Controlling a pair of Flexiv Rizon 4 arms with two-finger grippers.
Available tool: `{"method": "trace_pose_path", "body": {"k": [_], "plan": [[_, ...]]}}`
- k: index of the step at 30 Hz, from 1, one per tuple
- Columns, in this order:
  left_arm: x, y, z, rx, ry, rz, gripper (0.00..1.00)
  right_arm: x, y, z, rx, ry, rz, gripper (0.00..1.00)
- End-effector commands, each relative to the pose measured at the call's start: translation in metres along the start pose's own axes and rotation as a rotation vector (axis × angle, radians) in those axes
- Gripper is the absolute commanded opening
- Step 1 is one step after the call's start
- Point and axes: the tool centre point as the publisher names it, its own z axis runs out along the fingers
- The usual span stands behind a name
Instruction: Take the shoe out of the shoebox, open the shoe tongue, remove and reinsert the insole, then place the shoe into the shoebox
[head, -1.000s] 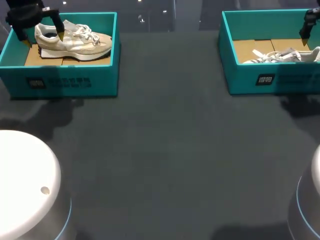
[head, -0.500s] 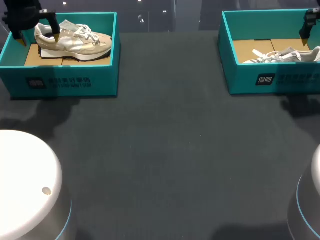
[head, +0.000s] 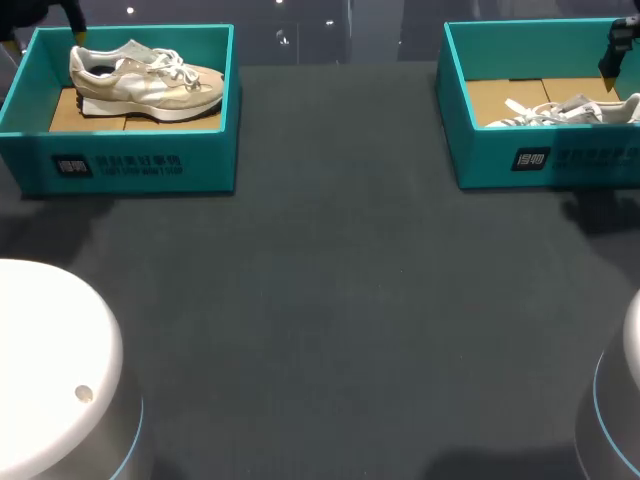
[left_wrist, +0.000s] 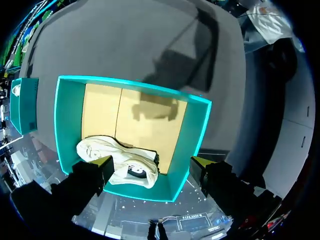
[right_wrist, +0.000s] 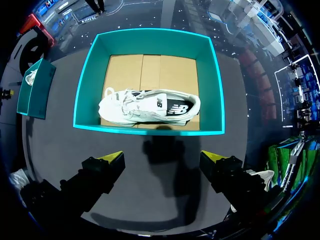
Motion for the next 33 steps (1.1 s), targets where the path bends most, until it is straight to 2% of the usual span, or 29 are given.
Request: {"method": "trace_pose_path", "body": {"k": [1,8,22,33], "plan": [[-0.005,0.016,0.002,0.031,0.009,0.001,1.0,0.0,-0.001,0.0,-0.002,0.0,0.001,1.0],[-0.005,0.016,0.002,0.031,0.009,0.001,1.0,0.0,-0.001,0.0,-0.002,0.0,0.001,1.0],[0.01,0.1,0.04,0.103,0.023,0.109,1.0,0.0,-0.001,0.0,-0.002,0.0,0.001,1.0],[0.01,0.1,0.04,0.103,0.023,0.109,1.0,0.0,-0.001,0.0,-0.002,0.0,0.001,1.0]]}}
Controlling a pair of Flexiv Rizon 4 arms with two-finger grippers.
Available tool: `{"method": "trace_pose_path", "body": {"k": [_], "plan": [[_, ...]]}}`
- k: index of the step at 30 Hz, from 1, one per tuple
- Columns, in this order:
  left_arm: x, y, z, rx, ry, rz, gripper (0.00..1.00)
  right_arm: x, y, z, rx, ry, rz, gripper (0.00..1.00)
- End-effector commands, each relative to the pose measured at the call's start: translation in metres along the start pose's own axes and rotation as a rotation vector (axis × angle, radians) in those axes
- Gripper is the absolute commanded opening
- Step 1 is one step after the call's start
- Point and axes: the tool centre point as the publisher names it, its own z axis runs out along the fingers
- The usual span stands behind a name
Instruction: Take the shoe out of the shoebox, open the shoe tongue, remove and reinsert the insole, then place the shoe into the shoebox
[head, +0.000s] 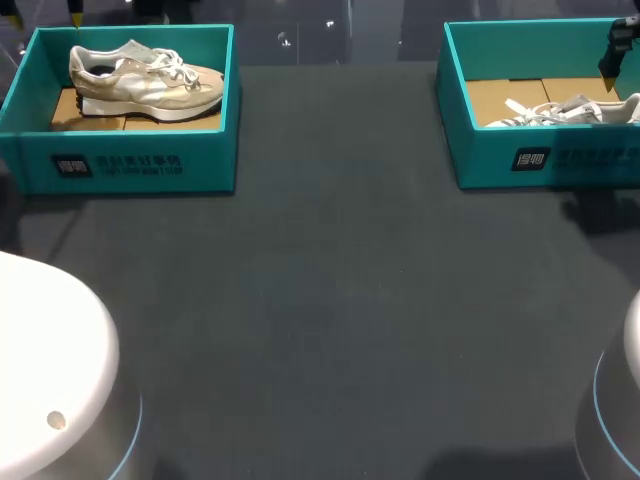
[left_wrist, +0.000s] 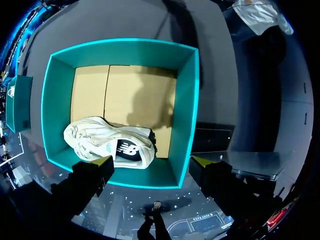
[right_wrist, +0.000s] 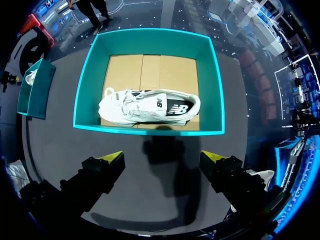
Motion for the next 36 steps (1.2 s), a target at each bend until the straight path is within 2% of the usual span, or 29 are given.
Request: {"method": "trace_pose_path", "body": {"k": [1,3,14,33,36], "plan": [[-0.002,0.01,0.003,0.028,0.006,0.006,1.0,0.0,-0.001,0.0,-0.002,0.0,0.0,1.0],[-0.003,0.015,0.009,0.056,-0.004,0.02,1.0,0.0,-0.001,0.0,-0.002,0.0,0.0,1.0],[-0.004,0.037,0.045,0.093,0.004,0.041,1.0,0.0,-0.001,0.0,-0.002,0.0,0.0,1.0],[-0.011,0.037,0.102,0.093,0.055,0.109,1.0,0.0,-0.001,0.0,-0.002,0.0,0.0,1.0],[-0.013,0.04,0.11,0.098,0.055,0.114,0.93,0.0,-0.001,0.0,-0.002,0.0,0.0,1.0]]}}
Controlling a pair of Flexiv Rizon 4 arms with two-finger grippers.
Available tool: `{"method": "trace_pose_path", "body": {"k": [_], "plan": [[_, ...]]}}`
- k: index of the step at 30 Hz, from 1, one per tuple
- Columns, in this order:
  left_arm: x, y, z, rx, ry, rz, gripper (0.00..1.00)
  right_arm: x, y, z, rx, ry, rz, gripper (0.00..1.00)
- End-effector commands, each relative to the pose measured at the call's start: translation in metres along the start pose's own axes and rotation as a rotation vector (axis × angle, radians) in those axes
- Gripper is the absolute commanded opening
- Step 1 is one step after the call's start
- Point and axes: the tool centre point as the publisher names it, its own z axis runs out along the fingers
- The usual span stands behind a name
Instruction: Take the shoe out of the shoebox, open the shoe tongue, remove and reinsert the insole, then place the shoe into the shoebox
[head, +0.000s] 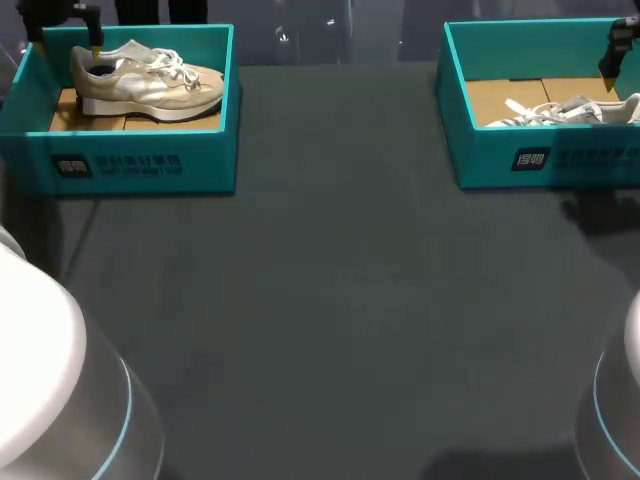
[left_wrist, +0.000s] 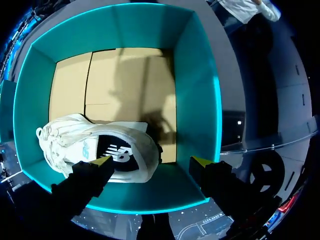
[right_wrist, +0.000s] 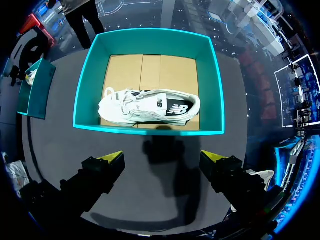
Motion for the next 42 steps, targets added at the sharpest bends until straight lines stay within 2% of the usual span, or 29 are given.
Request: {"method": "trace_pose_path", "body": {"k": [1,3,17,24,27,32,35,37,42], "plan": [[-0.003,0.011,0.015,0.015,0.002,0.003,0.91,0.0,-0.001,0.0,-0.002,0.0,0.0,1.0],[-0.003,0.011,0.019,0.016,0.004,0.005,0.83,0.0,-0.001,0.0,-0.002,0.0,0.0,1.0],[0.003,0.002,0.041,0.021,0.039,0.015,0.72,0.0,-0.001,0.0,-0.002,0.0,0.0,1.0],[0.003,-0.001,0.049,0.02,0.054,0.01,0.61,0.0,-0.001,0.0,-0.002,0.0,0.0,1.0],[0.003,-0.001,0.053,0.021,0.063,0.007,0.61,0.0,-0.001,0.0,-0.002,0.0,0.0,1.0],[0.002,-0.004,0.059,0.025,0.072,0.007,0.66,0.0,-0.001,0.0,-0.002,0.0,0.0,1.0],[0.002,-0.004,0.062,0.026,0.08,0.005,0.57,0.0,-0.001,0.0,-0.002,0.0,0.0,1.0],[0.002,-0.003,0.065,0.025,0.088,0.004,0.55,0.0,-0.001,0.0,-0.002,0.0,0.0,1.0],[0.004,0.0,0.068,0.03,0.096,-0.003,0.35,0.0,-0.001,0.0,-0.002,0.0,0.0,1.0]]}}
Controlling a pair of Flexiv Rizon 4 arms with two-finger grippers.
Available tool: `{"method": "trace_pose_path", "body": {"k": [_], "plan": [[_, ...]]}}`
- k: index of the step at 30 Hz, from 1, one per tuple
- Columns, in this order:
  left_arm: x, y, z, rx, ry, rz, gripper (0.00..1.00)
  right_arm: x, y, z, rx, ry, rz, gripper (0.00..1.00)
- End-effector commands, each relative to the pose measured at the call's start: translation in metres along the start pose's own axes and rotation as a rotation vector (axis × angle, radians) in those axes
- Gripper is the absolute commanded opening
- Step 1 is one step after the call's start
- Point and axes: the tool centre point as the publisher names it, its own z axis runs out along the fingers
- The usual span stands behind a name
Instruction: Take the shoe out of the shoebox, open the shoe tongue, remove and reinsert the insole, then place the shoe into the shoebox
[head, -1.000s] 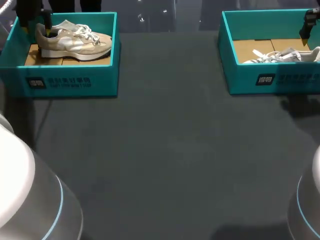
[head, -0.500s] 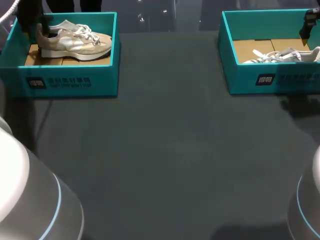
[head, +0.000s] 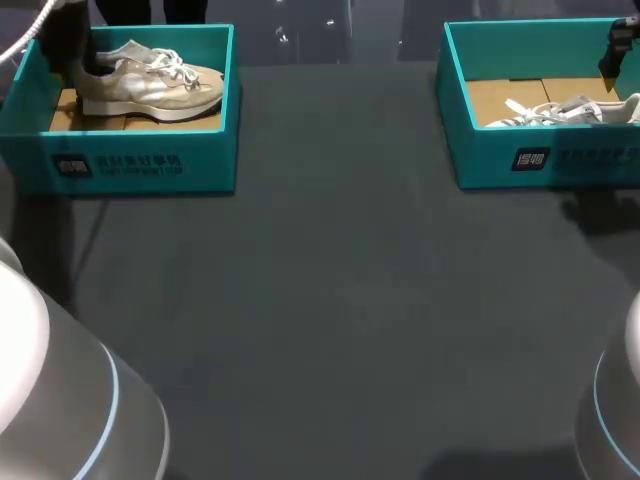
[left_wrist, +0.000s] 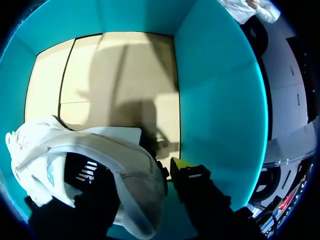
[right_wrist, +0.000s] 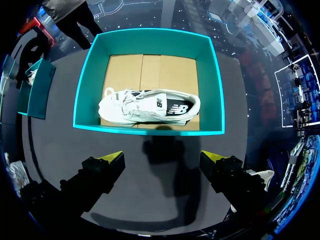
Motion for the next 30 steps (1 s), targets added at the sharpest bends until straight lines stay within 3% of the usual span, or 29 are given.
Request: {"method": "trace_pose_path", "body": {"k": [1,3,4,18,30], "plan": [[0.001,0.006,0.005,0.009,0.005,-0.003,0.27,0.0,-0.001,0.0,-0.002,-0.001,0.0,1.0],[0.002,0.006,0.005,0.011,0.006,-0.003,0.01,0.0,-0.001,0.0,-0.002,-0.001,0.0,1.0],[0.003,0.007,0.006,0.012,0.008,-0.002,0.0,0.0,-0.001,0.0,-0.002,-0.001,0.0,1.0],[0.02,0.008,-0.014,0.035,-0.018,-0.006,0.0,0.0,-0.001,0.0,-0.002,-0.001,0.0,1.0],[0.025,0.002,-0.069,0.014,-0.044,-0.075,0.0,0.0,-0.001,0.0,-0.002,-0.001,0.0,1.0]]}}
